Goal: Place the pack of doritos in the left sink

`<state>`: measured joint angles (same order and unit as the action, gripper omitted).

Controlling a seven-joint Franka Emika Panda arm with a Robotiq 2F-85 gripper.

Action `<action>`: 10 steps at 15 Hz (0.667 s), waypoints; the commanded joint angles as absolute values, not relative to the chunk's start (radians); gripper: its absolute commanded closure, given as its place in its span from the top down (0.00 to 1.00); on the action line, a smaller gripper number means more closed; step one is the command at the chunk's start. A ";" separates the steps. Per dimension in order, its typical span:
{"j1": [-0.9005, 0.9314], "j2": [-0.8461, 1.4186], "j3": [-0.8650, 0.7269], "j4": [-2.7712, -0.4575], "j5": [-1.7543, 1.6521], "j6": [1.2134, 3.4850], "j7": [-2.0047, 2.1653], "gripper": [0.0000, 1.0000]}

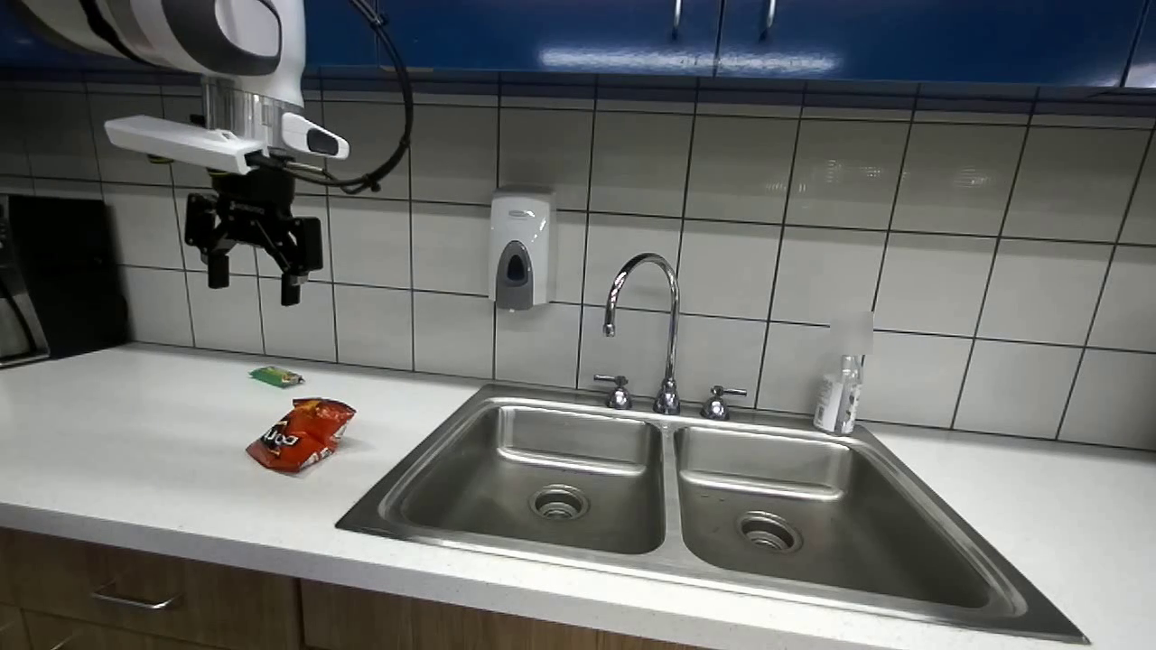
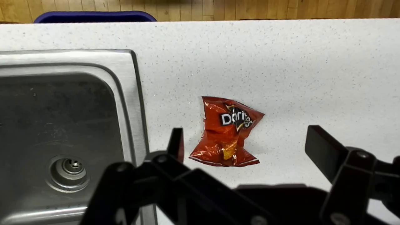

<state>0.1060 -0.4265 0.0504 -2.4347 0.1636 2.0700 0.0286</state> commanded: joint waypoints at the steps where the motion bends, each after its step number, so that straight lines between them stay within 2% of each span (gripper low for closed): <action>1: 0.114 -0.436 0.074 -2.484 0.187 2.135 0.044 1.00; 10: 0.151 -0.379 0.102 -2.560 0.189 2.315 0.030 1.00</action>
<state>0.1422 -0.4086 0.0911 -2.5446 0.1737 2.2561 0.0296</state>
